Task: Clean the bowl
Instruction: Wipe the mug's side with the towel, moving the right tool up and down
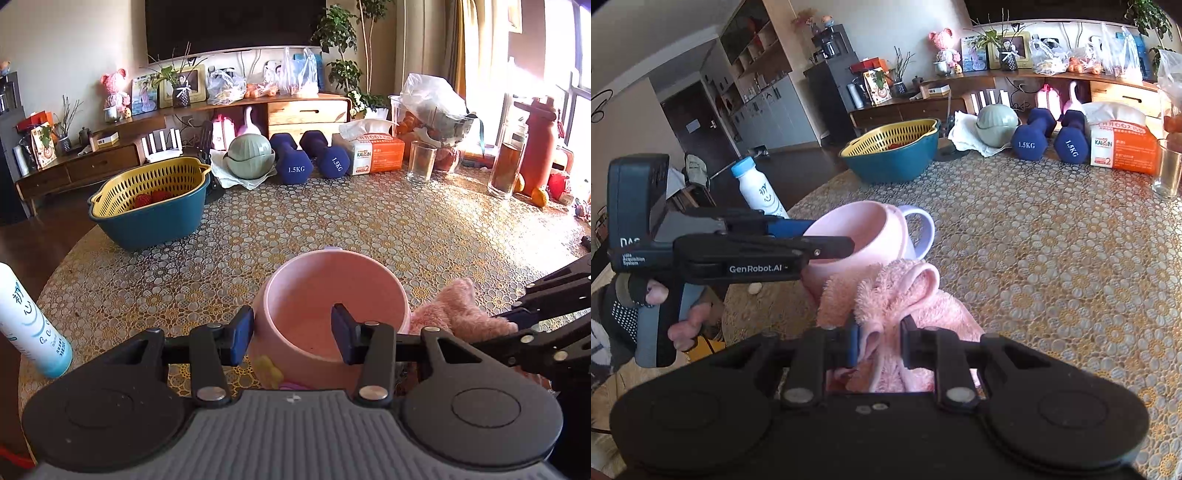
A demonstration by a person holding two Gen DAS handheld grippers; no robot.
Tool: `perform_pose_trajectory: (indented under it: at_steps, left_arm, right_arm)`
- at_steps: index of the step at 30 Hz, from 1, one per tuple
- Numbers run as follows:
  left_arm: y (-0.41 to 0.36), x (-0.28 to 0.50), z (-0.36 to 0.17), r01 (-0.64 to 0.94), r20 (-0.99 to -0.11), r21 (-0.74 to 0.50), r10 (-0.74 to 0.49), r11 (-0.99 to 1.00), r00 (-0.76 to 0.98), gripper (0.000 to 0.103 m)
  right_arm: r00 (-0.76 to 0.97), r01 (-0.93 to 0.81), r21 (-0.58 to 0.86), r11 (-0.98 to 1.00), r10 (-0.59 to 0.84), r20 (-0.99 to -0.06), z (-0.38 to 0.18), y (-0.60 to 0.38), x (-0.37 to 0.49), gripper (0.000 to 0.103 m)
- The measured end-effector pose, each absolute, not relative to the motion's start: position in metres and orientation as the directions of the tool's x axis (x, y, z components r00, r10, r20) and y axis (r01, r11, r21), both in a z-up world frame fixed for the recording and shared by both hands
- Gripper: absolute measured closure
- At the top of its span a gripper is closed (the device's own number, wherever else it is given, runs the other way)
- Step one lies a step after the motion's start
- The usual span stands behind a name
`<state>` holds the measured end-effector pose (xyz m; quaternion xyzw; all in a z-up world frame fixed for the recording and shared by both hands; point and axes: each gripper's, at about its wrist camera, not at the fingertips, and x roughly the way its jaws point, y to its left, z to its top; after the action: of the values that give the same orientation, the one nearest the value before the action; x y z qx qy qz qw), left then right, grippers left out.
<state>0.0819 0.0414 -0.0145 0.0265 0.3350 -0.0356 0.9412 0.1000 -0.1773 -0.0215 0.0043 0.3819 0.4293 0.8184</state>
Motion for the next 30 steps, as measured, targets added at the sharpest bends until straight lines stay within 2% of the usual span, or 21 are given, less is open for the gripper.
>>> perform_pose_trajectory:
  at_steps: [5, 12, 19, 22, 24, 28, 30]
  left_arm:
    - [0.045, 0.082, -0.015, 0.085, -0.634, 0.013, -0.057, 0.996, 0.771, 0.058]
    - [0.046, 0.083, -0.015, 0.087, -0.63, 0.006, -0.063, 0.996, 0.774, 0.058]
    - [0.045, 0.084, -0.015, 0.086, -0.626, 0.003, -0.065, 0.996, 0.777, 0.058]
    - [0.046, 0.083, -0.015, 0.087, -0.626, -0.002, -0.069, 0.996, 0.777, 0.058]
    - [0.045, 0.083, -0.015, 0.087, -0.626, 0.0, -0.068, 0.996, 0.777, 0.058]
    - [0.046, 0.083, -0.016, 0.084, -0.627, -0.004, -0.068, 0.996, 0.776, 0.058]
    - [0.046, 0.083, -0.016, 0.082, -0.627, -0.005, -0.067, 0.997, 0.776, 0.058]
  right_arm:
    - [0.336, -0.644, 0.413, 0.644, 0.723, -0.604, -0.027, -0.173, 0.118, 0.083]
    - [0.38, -0.644, 0.391, 0.657, 0.719, -0.582, -0.014, -0.166, 0.139, 0.084]
    - [0.401, -0.634, 0.377, 0.675, 0.704, -0.586, -0.027, -0.164, 0.152, 0.086]
    - [0.423, -0.622, 0.323, 0.713, 0.653, -0.628, -0.035, -0.166, 0.152, 0.087]
    - [0.403, -0.622, 0.335, 0.708, 0.656, -0.638, -0.04, -0.172, 0.152, 0.086]
    - [0.378, -0.61, 0.418, 0.673, 0.711, -0.592, -0.034, -0.193, 0.15, 0.072]
    - [0.375, -0.602, 0.444, 0.664, 0.725, -0.578, -0.031, -0.204, 0.149, 0.057]
